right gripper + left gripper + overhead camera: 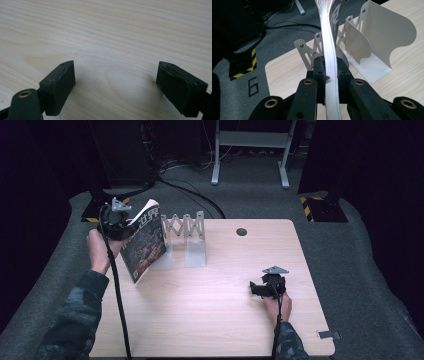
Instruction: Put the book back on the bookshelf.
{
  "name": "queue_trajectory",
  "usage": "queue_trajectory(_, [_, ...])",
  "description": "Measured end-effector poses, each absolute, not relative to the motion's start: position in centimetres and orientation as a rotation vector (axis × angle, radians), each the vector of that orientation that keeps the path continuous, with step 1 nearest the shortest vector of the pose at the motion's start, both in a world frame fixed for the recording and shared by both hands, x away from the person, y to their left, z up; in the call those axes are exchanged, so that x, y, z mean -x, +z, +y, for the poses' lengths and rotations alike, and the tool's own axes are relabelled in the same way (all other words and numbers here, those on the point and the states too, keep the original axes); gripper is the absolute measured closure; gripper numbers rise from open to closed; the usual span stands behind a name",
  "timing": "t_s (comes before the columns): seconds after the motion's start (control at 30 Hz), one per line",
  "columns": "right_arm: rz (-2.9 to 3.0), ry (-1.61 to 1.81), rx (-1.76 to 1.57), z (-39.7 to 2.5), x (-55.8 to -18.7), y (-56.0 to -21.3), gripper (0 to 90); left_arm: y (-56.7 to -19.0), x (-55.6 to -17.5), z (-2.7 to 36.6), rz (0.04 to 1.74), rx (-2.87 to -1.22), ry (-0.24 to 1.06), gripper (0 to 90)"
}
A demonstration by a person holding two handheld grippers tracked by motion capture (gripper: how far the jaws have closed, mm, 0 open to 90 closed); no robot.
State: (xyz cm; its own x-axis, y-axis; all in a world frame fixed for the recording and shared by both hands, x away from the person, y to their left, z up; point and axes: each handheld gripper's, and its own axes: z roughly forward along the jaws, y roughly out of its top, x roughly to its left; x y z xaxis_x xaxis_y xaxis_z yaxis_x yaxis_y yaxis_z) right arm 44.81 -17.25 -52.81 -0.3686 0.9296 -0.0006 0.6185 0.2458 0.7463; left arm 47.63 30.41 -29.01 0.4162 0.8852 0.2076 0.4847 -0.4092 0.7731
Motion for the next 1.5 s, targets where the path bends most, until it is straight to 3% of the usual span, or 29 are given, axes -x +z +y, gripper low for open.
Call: queue_trajectory(1.5, [2.076, 0.931, -1.415, -17.2, -44.8, -52.8, 15.0, -31.2, -51.6, 30.7, 1.318, -1.866, 0.851, 81.2])
